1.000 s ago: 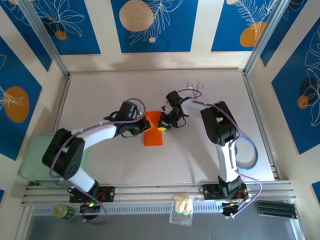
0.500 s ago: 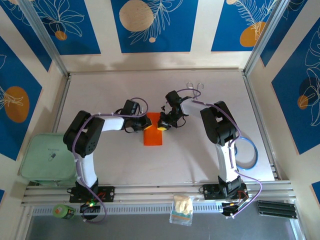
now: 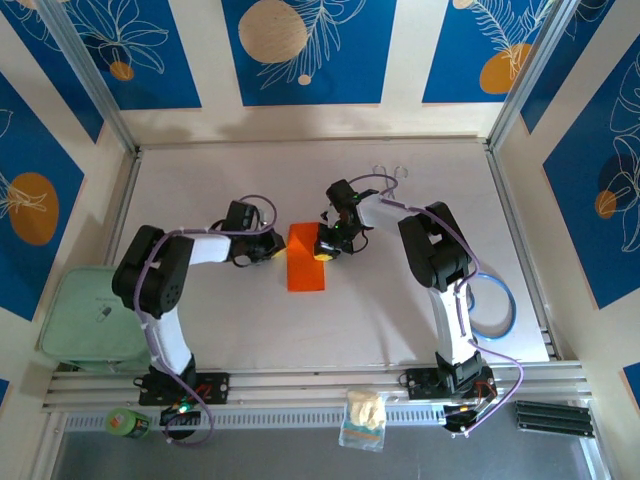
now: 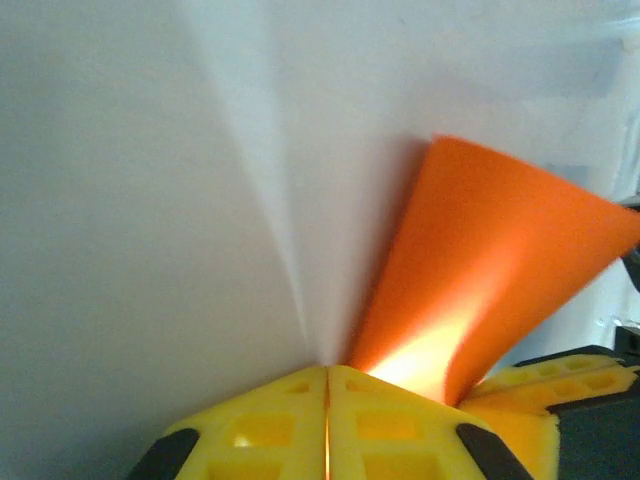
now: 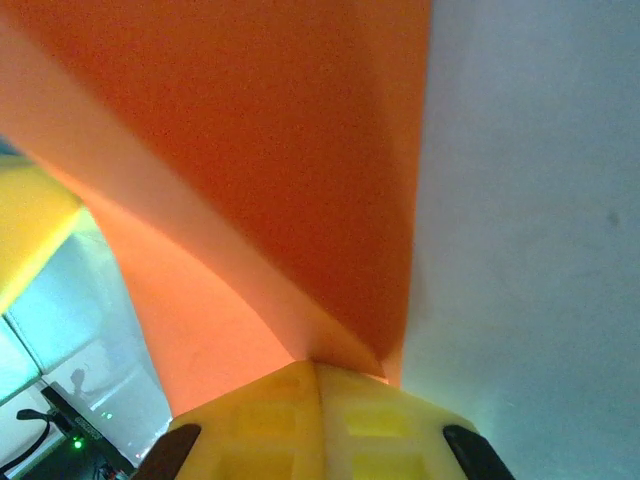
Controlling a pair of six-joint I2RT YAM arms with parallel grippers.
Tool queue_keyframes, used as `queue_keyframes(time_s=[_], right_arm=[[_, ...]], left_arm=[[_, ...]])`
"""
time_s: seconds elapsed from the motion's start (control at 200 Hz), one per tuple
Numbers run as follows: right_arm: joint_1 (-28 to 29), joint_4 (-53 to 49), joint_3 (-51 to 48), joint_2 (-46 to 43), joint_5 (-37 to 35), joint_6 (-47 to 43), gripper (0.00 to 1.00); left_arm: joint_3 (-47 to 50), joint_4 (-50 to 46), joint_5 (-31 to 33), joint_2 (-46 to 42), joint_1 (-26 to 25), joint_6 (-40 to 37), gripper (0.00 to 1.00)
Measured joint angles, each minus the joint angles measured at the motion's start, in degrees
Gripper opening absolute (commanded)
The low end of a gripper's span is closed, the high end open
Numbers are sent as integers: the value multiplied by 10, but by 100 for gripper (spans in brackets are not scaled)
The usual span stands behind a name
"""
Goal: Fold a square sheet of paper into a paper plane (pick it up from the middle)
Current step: First fold the square sheet of paper in half at the center of the table.
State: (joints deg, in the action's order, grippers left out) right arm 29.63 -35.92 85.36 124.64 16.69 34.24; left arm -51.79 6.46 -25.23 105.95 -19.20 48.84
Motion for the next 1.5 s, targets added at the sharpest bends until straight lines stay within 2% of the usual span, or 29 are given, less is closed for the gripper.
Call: queue_keyframes(time_s=[0.135,0.305,0.585,0.865,1.111,1.221,1.501], right_arm=[[0,-4,3,1,-1,0,2],[2,-7,5,1,-5,0,2],[3,-8,5,1,-8,0,2],[3,-8,5,1,-10,-5,2],[4,-8,5,0,-13,-13,2],[4,-9,7,0,-14,-15,1],[5,-13,9,1,-17,-15,1]], left_arm=[[-5,-5,-5,-11,-2,-4,11],[-39,9,-22,-4,-38,2,11],[-90,20,-24,73,-57,22,12],[-93,-7,2,74,-43,30,11],[-64,-31,19,40,12,13,11],[-65,-49,29,28,18,-1,11],[-91,-31,14,24,-38,2,11]])
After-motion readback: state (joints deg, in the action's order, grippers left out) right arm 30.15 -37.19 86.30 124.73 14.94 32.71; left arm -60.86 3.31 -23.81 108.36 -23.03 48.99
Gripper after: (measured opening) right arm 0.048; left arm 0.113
